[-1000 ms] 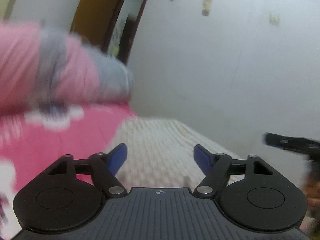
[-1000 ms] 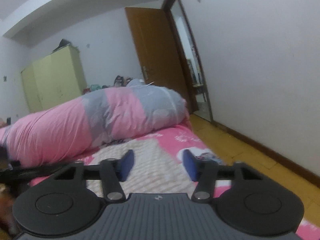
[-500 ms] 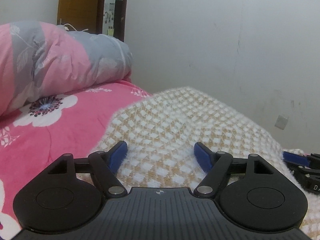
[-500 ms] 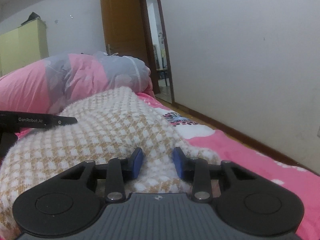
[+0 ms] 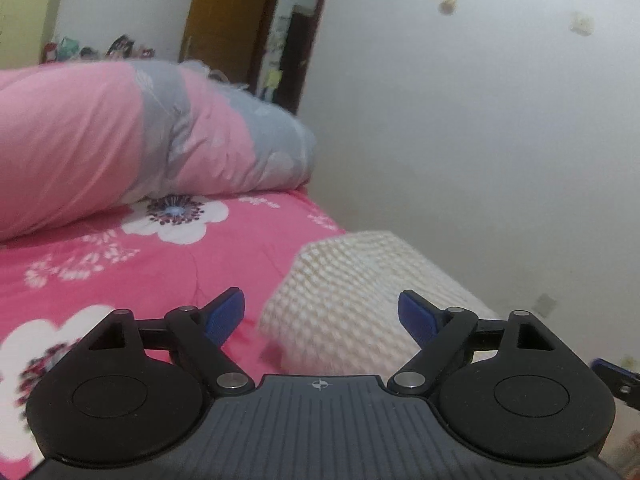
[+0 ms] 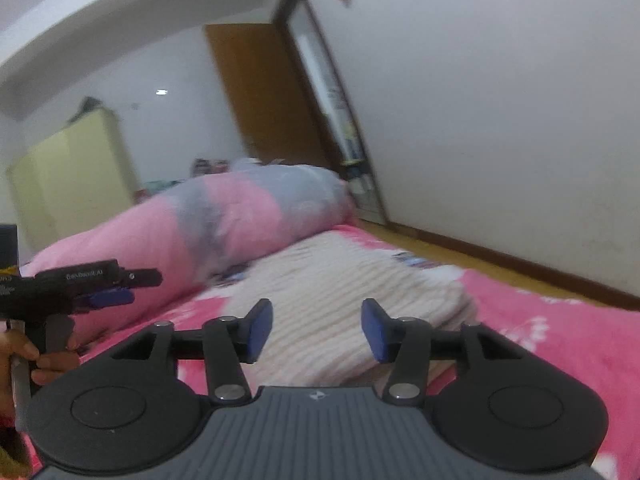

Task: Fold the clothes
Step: 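Open both tools and withdraw from the placed cardigan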

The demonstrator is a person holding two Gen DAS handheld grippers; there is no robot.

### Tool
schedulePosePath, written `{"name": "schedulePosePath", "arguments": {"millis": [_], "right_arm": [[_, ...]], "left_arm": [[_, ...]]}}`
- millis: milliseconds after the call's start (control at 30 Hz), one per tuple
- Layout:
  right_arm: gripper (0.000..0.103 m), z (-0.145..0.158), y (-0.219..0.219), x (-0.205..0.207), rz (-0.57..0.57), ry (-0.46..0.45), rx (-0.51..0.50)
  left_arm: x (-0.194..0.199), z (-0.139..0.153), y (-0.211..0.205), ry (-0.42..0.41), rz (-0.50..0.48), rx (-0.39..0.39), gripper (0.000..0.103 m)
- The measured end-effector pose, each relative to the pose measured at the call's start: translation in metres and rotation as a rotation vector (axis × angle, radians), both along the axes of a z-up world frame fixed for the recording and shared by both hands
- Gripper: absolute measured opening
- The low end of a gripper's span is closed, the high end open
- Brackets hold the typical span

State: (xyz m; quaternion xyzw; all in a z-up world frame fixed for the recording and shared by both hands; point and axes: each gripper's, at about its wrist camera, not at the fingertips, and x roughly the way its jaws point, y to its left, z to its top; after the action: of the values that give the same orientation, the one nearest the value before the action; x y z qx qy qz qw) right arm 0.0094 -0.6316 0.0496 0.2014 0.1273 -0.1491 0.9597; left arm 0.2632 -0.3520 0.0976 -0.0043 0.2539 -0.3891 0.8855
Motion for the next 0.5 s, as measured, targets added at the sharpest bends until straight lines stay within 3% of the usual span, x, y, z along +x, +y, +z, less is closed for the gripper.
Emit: {"name": "schedulePosePath", "arguments": {"millis": [133,233,333,500], "right_arm": [[0.090,0.010,0.040,-0.041,0.035,-0.017,-0.004],[0.103,0.019,0.073,-0.059,0.027,0.014,-0.091],[0.103,0.024,0.107,-0.076,0.009,0.061,-0.196],[0.103,0.021,0.153,-0.109,-0.091,0.129,-0.240]], "left_arm": [[-0.070,0.020,0.062,-0.010,-0.051,-0.008,0.098],[-0.118,0.023,0.102,-0.003,-0.036,-0.033,0.103],[-0.155,0.017,0.129,0.018,0.027,-0.050,0.103],[-0.194,-0.004,0.158,0.044,0.119,-0.059,0.103]]}}
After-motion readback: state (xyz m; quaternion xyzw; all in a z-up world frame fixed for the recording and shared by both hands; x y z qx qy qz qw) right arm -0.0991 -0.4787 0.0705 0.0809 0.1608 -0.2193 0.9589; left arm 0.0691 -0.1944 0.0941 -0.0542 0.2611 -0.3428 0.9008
